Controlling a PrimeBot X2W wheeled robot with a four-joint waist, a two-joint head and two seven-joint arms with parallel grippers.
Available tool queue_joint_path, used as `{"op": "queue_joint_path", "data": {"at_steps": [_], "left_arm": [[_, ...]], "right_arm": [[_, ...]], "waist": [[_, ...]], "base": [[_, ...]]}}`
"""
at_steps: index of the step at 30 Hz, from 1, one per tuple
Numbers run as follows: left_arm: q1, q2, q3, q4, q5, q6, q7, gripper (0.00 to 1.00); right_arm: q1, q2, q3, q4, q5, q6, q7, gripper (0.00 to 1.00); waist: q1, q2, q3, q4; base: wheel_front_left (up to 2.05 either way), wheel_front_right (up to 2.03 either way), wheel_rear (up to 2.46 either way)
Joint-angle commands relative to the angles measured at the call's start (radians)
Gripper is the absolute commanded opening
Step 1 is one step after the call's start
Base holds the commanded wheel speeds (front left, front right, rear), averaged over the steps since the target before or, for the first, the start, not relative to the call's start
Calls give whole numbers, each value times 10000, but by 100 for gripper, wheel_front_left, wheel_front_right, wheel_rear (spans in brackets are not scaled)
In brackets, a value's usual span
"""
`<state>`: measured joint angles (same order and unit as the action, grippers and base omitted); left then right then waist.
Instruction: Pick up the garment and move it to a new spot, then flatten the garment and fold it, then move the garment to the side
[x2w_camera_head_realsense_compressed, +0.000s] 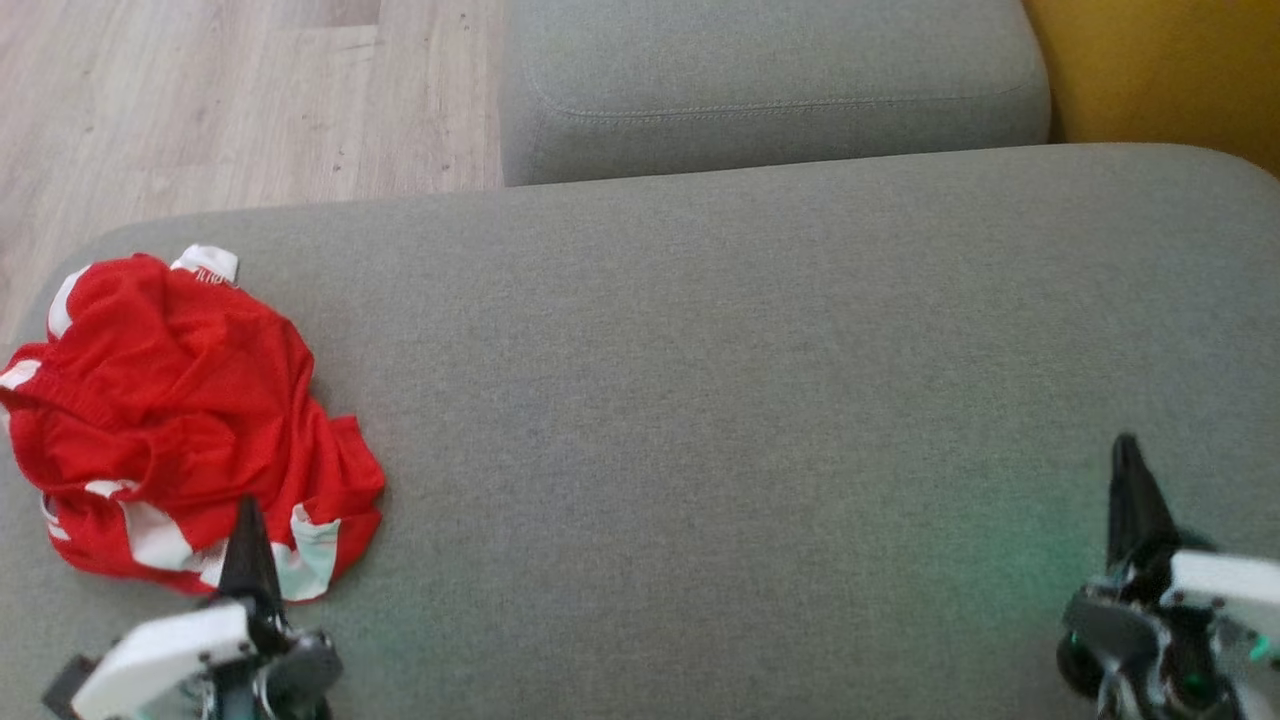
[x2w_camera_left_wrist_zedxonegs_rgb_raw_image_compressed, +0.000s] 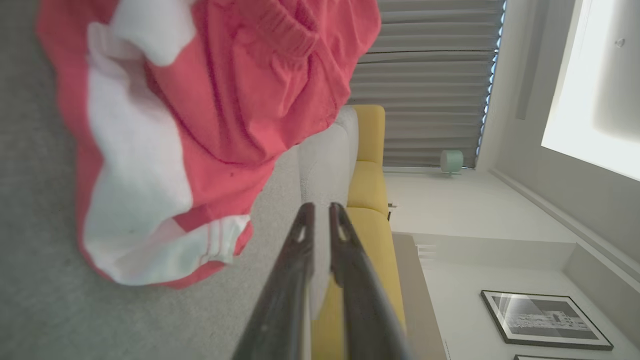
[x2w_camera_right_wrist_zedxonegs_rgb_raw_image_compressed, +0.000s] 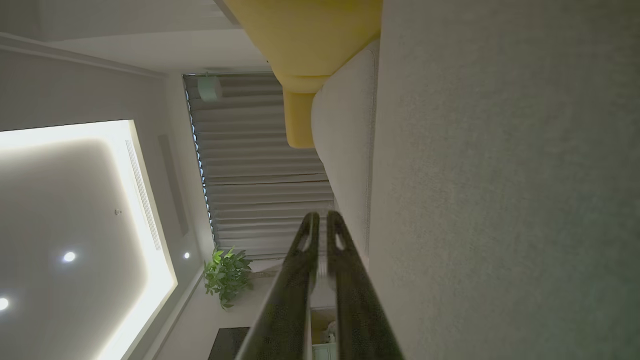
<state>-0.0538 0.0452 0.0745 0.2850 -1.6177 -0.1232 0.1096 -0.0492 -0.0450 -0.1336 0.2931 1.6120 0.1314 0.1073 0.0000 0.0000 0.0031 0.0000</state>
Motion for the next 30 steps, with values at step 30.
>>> {"op": "queue_joint_path", "data": {"at_steps": [30], "left_arm": [[486,-9,-725,-300,2854,604,-777,100]], "right_arm": [[441,17,597,-93,-3038,-2,-770,100]], "waist": [[0,0,-171,48]], "base": [[0,0,0]]}}
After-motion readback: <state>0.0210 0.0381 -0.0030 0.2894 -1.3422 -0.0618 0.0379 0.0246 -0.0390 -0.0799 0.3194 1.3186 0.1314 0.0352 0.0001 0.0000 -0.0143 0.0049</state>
